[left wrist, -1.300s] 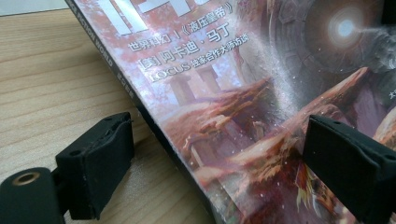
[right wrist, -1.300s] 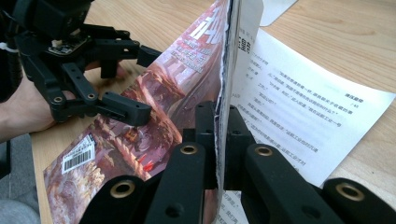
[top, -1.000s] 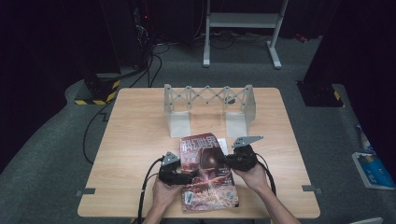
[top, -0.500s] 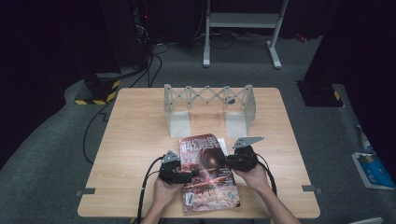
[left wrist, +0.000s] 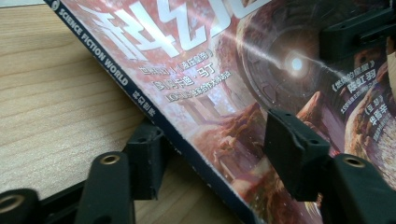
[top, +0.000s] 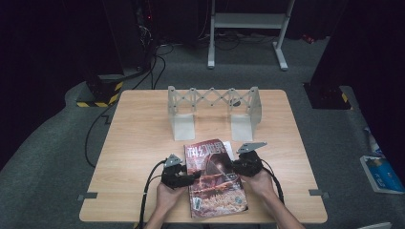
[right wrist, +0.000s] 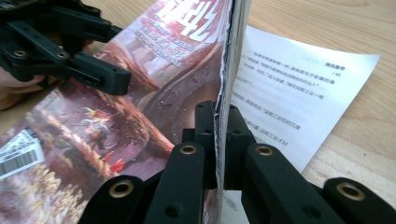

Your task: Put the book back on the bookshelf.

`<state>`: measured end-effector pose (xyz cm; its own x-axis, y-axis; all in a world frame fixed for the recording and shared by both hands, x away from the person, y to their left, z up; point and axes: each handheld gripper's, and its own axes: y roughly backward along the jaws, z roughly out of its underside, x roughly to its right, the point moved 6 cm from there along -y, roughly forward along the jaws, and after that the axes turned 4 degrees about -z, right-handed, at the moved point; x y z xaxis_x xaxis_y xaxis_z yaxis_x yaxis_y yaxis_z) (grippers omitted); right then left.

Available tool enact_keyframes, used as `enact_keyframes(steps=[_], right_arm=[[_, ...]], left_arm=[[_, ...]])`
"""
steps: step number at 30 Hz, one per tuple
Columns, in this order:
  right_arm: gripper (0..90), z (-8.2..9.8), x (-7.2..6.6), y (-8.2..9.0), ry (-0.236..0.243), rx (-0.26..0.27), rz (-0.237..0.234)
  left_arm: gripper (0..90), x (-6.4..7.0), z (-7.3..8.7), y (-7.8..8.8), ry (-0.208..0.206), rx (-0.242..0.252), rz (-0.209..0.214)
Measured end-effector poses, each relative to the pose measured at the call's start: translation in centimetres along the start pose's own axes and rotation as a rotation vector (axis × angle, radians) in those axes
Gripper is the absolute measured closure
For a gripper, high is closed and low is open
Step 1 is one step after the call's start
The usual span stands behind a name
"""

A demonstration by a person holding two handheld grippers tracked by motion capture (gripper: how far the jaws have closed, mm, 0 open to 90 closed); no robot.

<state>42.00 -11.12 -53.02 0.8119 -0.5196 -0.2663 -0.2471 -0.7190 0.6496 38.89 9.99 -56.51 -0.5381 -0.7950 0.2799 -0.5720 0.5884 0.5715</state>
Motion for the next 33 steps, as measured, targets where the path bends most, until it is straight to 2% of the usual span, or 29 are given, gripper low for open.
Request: enact_keyframes(steps=[6, 12, 14, 15, 21, 26, 29, 33], right_arm=[[83.2, 0.4, 0.5, -0.6, -0.010, -0.018, 0.044], [72.3, 0.6, 0.7, -0.9, -0.010, -0.021, 0.097], [67.1, 0.8, 0.9, -0.9, -0.026, -0.014, 0.107], [64.5, 0.9, 1.0, -0.8, -0.050, -0.012, 0.119], [59.9, 1.9, 2.0, 0.2, -0.130, 0.012, 0.163], [63.6, 2.7, 3.2, 1.4, -0.180, 0.038, 0.219], [75.0, 3.1, 3.7, 1.6, -0.193, 0.031, 0.253], [85.4, 3.3, 4.0, 1.3, -0.179, 0.016, 0.292]], left_arm=[[49.8, 0.0, 0.0, 0.0, -0.011, 0.003, -0.019], [52.6, 0.0, 0.1, 0.0, -0.007, 0.002, -0.022], [52.8, 0.0, 0.1, 0.0, -0.008, 0.002, -0.022], [52.9, 0.0, 0.1, 0.0, -0.006, 0.002, -0.021], [53.1, 0.0, 0.1, 0.0, 0.001, 0.002, -0.017], [53.1, -0.1, 0.0, 0.0, 0.003, -0.001, -0.014], [53.2, -0.1, 0.0, 0.0, 0.009, -0.001, -0.012], [53.2, -0.1, 0.0, 0.0, 0.012, -0.005, -0.008]])
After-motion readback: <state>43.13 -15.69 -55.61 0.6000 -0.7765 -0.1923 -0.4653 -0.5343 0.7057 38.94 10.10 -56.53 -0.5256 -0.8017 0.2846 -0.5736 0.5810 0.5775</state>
